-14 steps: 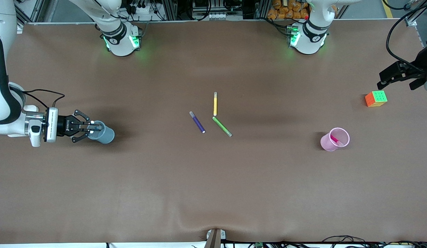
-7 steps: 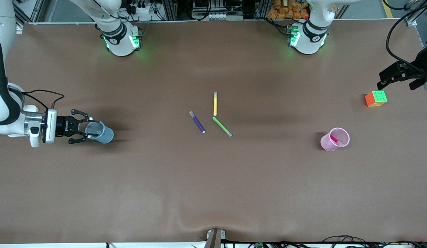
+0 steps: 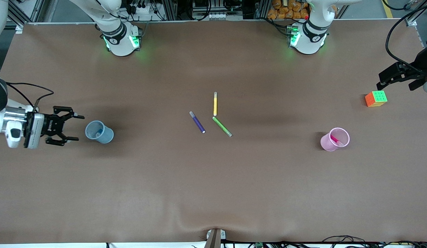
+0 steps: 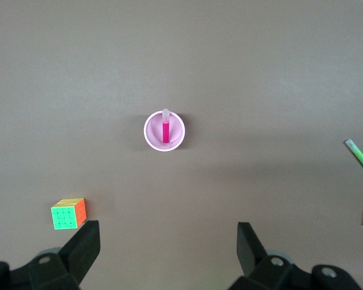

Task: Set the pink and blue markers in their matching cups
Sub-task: 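Lower the blue marker into the light blue cup and open the right gripper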

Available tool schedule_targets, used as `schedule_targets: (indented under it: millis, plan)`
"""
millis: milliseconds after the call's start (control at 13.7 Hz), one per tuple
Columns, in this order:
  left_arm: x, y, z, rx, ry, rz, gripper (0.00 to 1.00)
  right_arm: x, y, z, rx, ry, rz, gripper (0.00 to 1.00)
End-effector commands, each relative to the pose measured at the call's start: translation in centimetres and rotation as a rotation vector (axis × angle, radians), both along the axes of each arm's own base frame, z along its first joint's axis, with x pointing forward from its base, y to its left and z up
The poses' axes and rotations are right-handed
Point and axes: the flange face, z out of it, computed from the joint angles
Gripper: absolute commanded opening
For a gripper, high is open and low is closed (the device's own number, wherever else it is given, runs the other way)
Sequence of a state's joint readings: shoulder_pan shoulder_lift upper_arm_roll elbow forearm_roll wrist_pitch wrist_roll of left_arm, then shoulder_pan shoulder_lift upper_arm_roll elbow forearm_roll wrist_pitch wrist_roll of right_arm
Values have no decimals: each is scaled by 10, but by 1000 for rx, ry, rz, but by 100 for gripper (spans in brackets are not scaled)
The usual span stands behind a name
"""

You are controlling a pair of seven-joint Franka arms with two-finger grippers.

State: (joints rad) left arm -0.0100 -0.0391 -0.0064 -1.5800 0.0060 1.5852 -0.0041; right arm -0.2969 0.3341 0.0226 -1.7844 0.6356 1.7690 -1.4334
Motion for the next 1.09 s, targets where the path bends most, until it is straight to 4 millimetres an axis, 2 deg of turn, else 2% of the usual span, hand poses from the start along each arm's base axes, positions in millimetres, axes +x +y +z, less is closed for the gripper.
schedule_targets:
  millis: [0, 219, 365, 511, 657, 876, 1022]
  plan:
    - [0, -1, 3, -6, 6, -3, 100, 4, 23, 35, -177, 85, -128, 100]
    - [0, 0, 3, -6, 6, -2, 100, 15, 38, 78, -354, 158, -319, 100]
    - [0, -1, 3, -6, 6, -3, 100, 15, 49, 100, -474, 164, -394, 100]
    - [0, -1, 2, -4, 11, -3, 100, 10, 67, 118, -499, 193, -499, 100]
    - [0, -2, 2, -4, 11, -5, 100, 1, 72, 143, -554, 211, -610, 100]
    - [0, -2, 2, -4, 12, -8, 100, -9, 93, 165, -627, 244, -693, 100]
    - [1, -3, 0, -6, 15, -8, 100, -12, 101, 197, -656, 273, -738, 100]
